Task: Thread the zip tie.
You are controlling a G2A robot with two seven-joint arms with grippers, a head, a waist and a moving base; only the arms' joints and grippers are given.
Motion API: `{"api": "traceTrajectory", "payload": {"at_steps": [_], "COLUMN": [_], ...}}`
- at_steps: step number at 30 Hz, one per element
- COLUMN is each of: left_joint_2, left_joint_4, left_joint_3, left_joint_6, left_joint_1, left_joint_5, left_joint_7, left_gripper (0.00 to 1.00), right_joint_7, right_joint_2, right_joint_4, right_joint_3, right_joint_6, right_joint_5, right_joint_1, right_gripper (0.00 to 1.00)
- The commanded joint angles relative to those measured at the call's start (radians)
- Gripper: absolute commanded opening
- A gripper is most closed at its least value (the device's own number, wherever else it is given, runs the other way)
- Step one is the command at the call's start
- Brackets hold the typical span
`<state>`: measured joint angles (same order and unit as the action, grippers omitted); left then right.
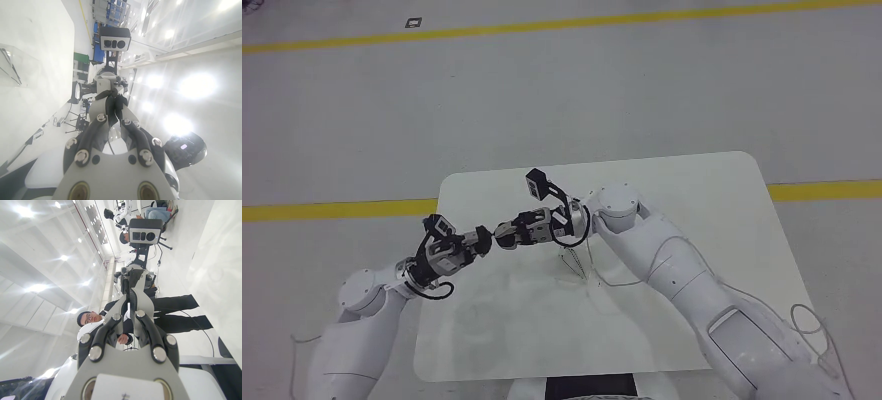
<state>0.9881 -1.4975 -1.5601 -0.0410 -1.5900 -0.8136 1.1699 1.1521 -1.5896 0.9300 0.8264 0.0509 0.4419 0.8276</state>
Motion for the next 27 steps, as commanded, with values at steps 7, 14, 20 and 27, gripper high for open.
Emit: {"api": "traceTrajectory", "payload": {"at_steps": [7, 14, 20, 27], "left_joint_2": [-0.001, -0.002, -0.002, -0.006], "left_joint_4": [0.022, 0.032, 0.036, 0.052], "left_joint_3": [0.009, 0.017, 0.021, -0.001], "left_joint_6": [-0.016, -0.024, -0.032, -0.169], "left_joint_1": [0.017, 0.025, 0.028, 0.029], "left_joint_5": [0.004, 0.001, -0.003, 0.051], "left_joint_7": [0.001, 0.009, 0.010, 0.025], "left_gripper": [0.00, 0.00, 0.00, 0.00], "right_joint_7": [0.015, 0.015, 0.007, -0.033], "right_joint_2": [-0.001, 0.001, 0.004, 0.021], "right_joint_4": [-0.019, -0.033, -0.036, -0.032], "right_joint_3": [-0.007, 0.000, 0.005, 0.040], "right_joint_6": [-0.003, -0.014, -0.020, -0.025], "right_joint_5": [0.006, 0.018, 0.016, -0.002], "right_joint_1": [-0.012, -0.019, -0.021, -0.009], "right_gripper": [0.43, 1.00, 1.00, 1.00]}}
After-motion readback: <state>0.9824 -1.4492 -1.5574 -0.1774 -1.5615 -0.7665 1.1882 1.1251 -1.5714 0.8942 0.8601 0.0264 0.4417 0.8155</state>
